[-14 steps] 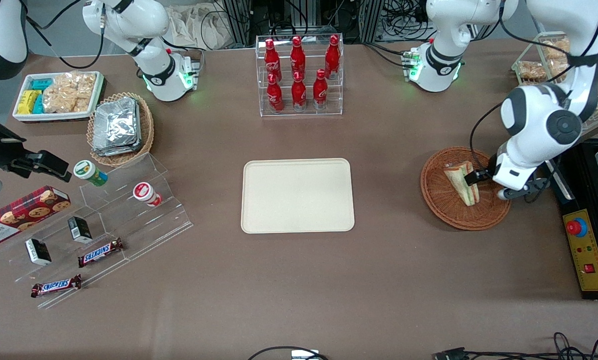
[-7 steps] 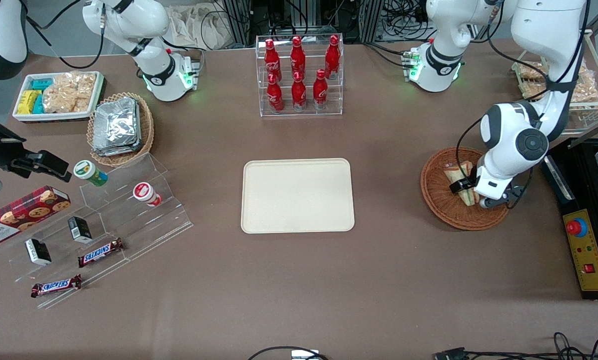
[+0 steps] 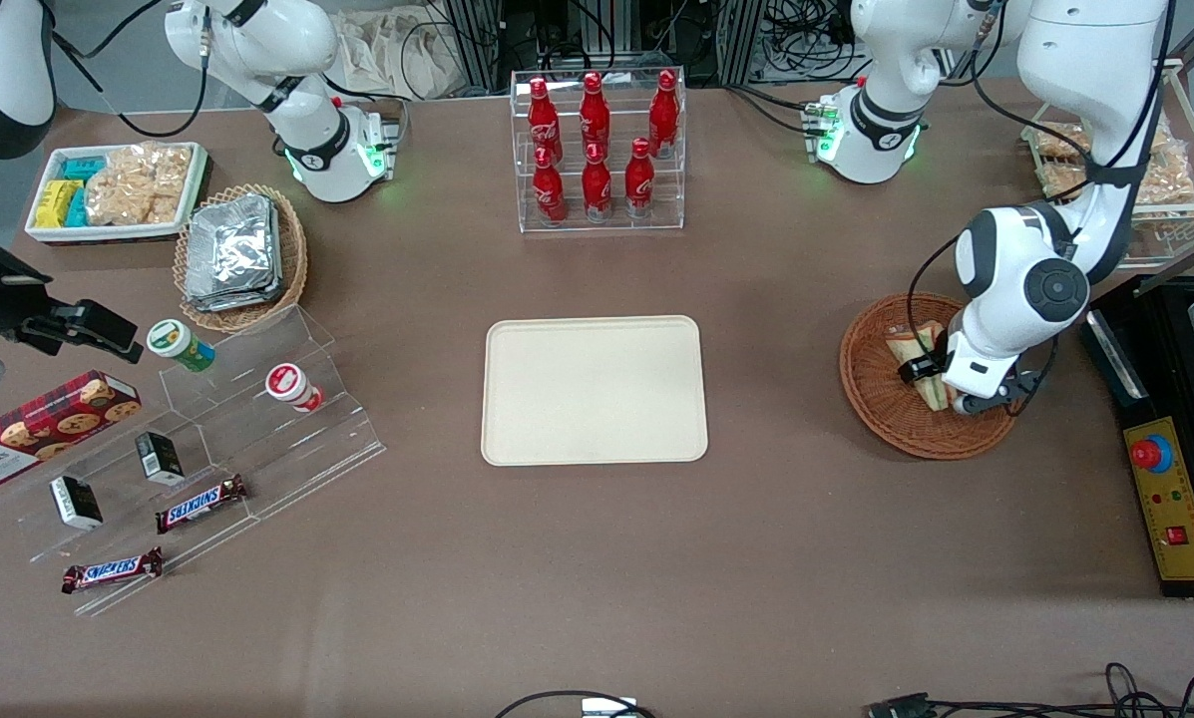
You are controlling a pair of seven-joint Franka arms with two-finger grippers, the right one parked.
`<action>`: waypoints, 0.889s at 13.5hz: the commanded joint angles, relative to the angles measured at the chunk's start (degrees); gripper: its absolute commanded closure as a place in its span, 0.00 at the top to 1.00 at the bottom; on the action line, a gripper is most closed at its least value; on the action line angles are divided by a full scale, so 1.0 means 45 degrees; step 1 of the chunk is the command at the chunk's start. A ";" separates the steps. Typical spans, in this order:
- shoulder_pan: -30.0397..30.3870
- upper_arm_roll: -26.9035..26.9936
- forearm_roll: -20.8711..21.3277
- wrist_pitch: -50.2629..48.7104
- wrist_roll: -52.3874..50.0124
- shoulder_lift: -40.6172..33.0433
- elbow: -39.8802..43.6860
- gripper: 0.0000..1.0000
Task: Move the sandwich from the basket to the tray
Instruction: 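Lower the open left gripper onto the wrapped sandwich in the basket, then close the left gripper on the sandwich and lift it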
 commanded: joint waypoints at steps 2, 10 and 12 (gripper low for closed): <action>-0.0072 -0.0019 -0.0068 0.0263 -0.0181 -0.0180 -0.0252 0.35; -0.0072 -0.0330 -0.0068 -0.1392 -0.0181 -0.1407 -0.0135 0.00; -0.0072 -0.0370 -0.0049 -0.2640 -0.0181 -0.2344 0.0021 0.00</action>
